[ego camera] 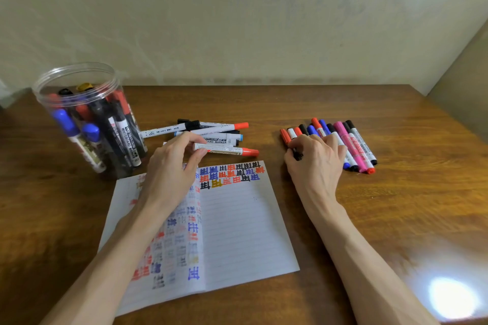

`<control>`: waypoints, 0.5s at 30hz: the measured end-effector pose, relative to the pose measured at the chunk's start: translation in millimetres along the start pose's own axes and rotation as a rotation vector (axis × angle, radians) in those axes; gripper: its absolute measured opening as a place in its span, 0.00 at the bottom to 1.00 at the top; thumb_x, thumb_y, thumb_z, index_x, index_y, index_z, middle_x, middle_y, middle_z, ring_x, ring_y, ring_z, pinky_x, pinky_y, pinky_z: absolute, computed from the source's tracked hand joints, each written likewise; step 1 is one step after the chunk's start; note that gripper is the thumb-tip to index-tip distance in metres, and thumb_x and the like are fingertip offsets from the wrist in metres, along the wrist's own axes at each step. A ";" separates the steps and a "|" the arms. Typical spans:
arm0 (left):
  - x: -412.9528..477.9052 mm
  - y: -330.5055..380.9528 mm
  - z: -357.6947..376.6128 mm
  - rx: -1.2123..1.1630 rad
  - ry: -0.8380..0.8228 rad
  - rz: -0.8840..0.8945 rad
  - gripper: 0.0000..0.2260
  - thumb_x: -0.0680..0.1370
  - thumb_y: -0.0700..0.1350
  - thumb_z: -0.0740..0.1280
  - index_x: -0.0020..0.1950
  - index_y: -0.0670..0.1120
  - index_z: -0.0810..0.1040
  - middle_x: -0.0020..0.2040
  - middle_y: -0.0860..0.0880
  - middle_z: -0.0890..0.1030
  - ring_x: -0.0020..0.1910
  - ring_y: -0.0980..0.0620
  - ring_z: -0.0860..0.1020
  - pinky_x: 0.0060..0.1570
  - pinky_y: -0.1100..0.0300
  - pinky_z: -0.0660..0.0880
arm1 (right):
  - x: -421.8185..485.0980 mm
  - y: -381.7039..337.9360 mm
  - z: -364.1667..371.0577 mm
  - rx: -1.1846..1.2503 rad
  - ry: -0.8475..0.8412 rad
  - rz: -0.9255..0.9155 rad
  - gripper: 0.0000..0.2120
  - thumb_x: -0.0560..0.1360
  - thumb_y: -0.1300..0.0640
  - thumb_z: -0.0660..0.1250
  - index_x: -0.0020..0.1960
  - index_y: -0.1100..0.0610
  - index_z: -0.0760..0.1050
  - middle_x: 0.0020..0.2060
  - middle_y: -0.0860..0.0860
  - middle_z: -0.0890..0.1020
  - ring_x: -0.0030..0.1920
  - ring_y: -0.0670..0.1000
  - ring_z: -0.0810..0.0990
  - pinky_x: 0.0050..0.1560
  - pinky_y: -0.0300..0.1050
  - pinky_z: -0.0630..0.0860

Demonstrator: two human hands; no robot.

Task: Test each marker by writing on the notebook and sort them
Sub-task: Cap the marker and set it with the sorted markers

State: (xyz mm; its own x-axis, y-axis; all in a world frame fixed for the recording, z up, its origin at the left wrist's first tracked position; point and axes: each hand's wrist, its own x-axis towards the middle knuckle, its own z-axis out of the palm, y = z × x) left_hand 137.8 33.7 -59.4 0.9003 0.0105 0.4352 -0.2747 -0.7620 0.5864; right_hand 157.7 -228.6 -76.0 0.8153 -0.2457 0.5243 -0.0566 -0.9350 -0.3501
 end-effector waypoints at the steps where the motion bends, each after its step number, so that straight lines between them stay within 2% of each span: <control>1: -0.3 -0.1 -0.5 -0.013 0.010 0.007 0.09 0.81 0.47 0.69 0.61 0.49 0.80 0.58 0.52 0.83 0.55 0.58 0.77 0.50 0.58 0.77 | 0.2 0.0 0.7 -0.007 -0.005 0.004 0.05 0.76 0.55 0.76 0.51 0.54 0.86 0.43 0.52 0.85 0.52 0.55 0.73 0.53 0.55 0.70; 3: -0.5 -1.1 -0.3 -0.038 0.022 0.013 0.09 0.81 0.48 0.69 0.61 0.49 0.80 0.57 0.52 0.83 0.55 0.57 0.78 0.50 0.55 0.81 | 0.4 0.3 2.7 -0.006 -0.025 0.012 0.07 0.76 0.56 0.76 0.53 0.54 0.85 0.46 0.53 0.84 0.54 0.57 0.73 0.55 0.54 0.69; 4: -0.3 -1.0 0.0 -0.048 0.026 0.012 0.09 0.81 0.49 0.69 0.61 0.50 0.79 0.57 0.52 0.83 0.55 0.57 0.78 0.49 0.57 0.81 | 0.5 0.7 3.7 -0.006 -0.035 0.018 0.08 0.75 0.56 0.76 0.54 0.54 0.85 0.49 0.54 0.83 0.56 0.57 0.73 0.56 0.55 0.68; 7: 0.0 2.8 -0.5 -0.092 0.045 -0.019 0.10 0.81 0.49 0.68 0.62 0.50 0.80 0.57 0.53 0.82 0.55 0.60 0.77 0.48 0.71 0.72 | 1.2 2.0 4.9 -0.002 -0.064 0.034 0.11 0.75 0.55 0.77 0.56 0.54 0.84 0.57 0.56 0.80 0.62 0.60 0.71 0.62 0.57 0.68; 12: 0.5 9.2 -5.9 -0.227 0.043 -0.075 0.11 0.81 0.50 0.69 0.62 0.52 0.81 0.55 0.57 0.82 0.53 0.68 0.78 0.46 0.80 0.71 | -1.3 -2.6 4.6 0.119 -0.029 -0.033 0.13 0.75 0.54 0.76 0.58 0.53 0.82 0.55 0.55 0.78 0.60 0.59 0.70 0.61 0.58 0.66; 15: 0.3 11.2 -8.1 -0.271 0.035 -0.057 0.10 0.80 0.50 0.70 0.61 0.52 0.82 0.53 0.59 0.82 0.54 0.70 0.77 0.46 0.81 0.71 | -2.5 -6.7 3.6 0.217 -0.052 -0.105 0.15 0.75 0.54 0.75 0.61 0.51 0.82 0.54 0.53 0.78 0.60 0.55 0.70 0.64 0.57 0.67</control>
State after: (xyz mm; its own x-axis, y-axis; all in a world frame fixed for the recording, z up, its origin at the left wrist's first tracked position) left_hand 132.3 30.4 -47.1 0.9059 0.0738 0.4170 -0.3090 -0.5582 0.7700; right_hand 158.1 -220.8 -77.8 0.8391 -0.1317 0.5278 0.1503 -0.8764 -0.4576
